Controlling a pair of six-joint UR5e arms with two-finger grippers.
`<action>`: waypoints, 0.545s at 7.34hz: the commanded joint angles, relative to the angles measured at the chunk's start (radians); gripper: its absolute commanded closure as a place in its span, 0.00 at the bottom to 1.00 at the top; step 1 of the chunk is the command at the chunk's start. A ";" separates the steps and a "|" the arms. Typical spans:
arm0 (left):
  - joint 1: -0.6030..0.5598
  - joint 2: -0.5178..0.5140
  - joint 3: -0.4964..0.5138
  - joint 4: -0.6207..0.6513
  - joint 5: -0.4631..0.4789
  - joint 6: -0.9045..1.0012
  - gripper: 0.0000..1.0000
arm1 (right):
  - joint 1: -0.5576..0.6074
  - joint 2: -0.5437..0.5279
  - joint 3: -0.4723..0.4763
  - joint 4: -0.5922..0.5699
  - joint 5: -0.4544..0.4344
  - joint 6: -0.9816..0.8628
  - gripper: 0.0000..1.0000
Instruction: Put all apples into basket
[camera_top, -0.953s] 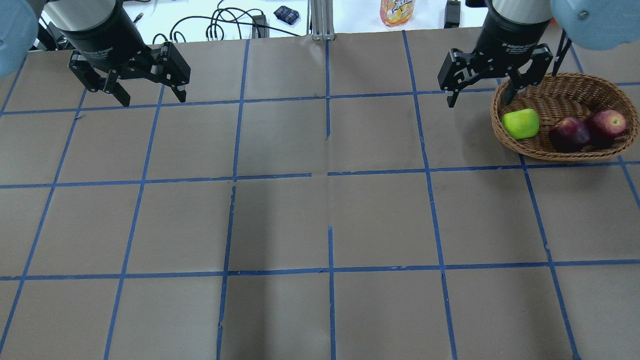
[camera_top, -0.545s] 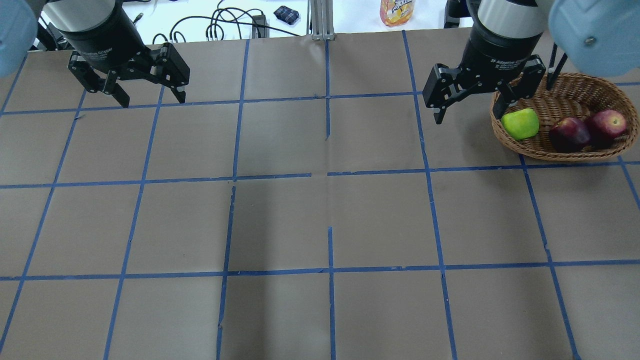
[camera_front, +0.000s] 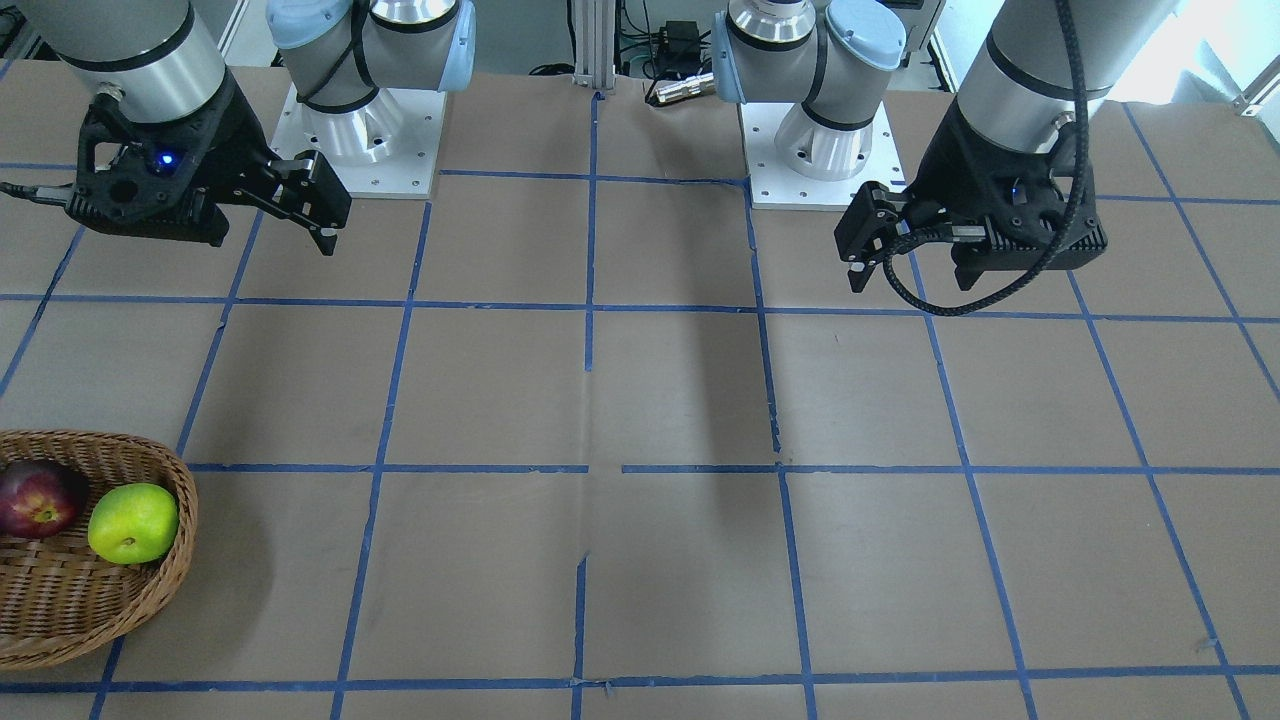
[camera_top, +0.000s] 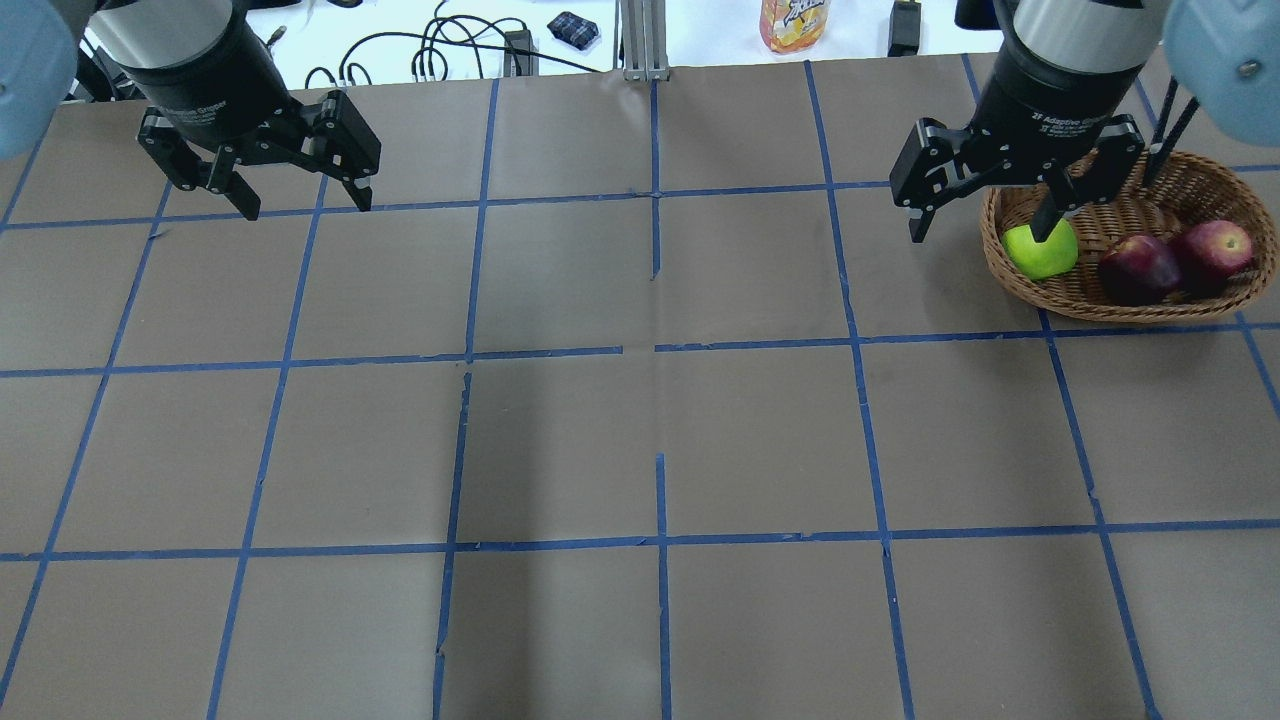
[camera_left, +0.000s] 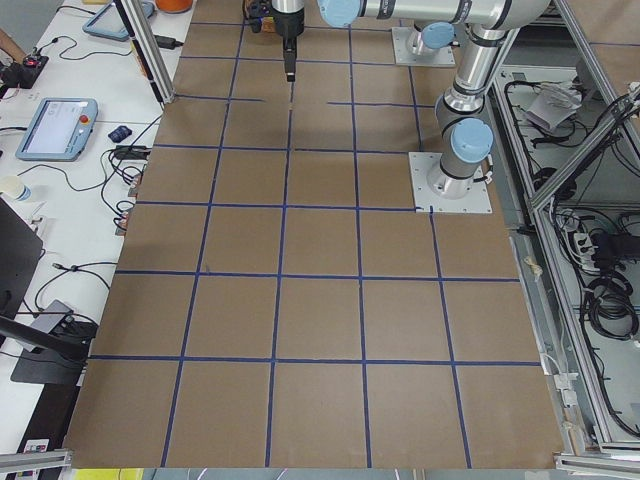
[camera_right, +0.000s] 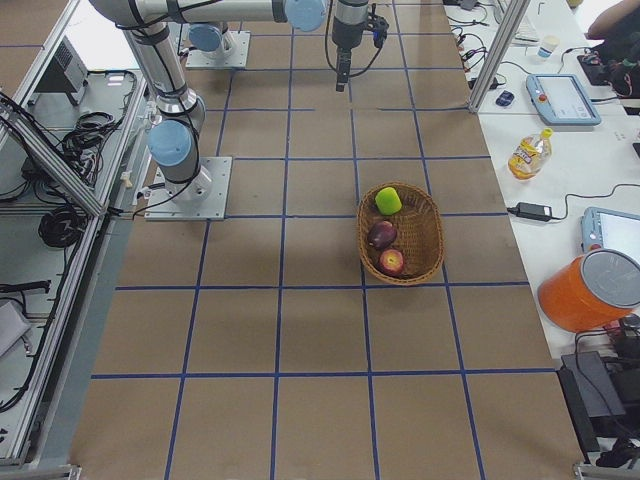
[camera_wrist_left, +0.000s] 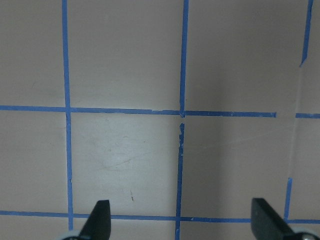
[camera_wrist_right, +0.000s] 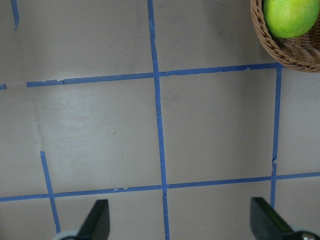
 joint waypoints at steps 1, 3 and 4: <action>0.002 0.014 -0.025 0.009 -0.002 0.000 0.00 | 0.000 -0.024 0.019 -0.002 0.003 0.029 0.00; 0.003 0.012 -0.025 0.009 -0.002 0.000 0.00 | 0.000 -0.030 0.020 -0.005 0.005 0.026 0.00; 0.002 0.014 -0.026 0.007 -0.002 0.000 0.00 | 0.002 -0.030 0.020 -0.011 0.005 0.026 0.00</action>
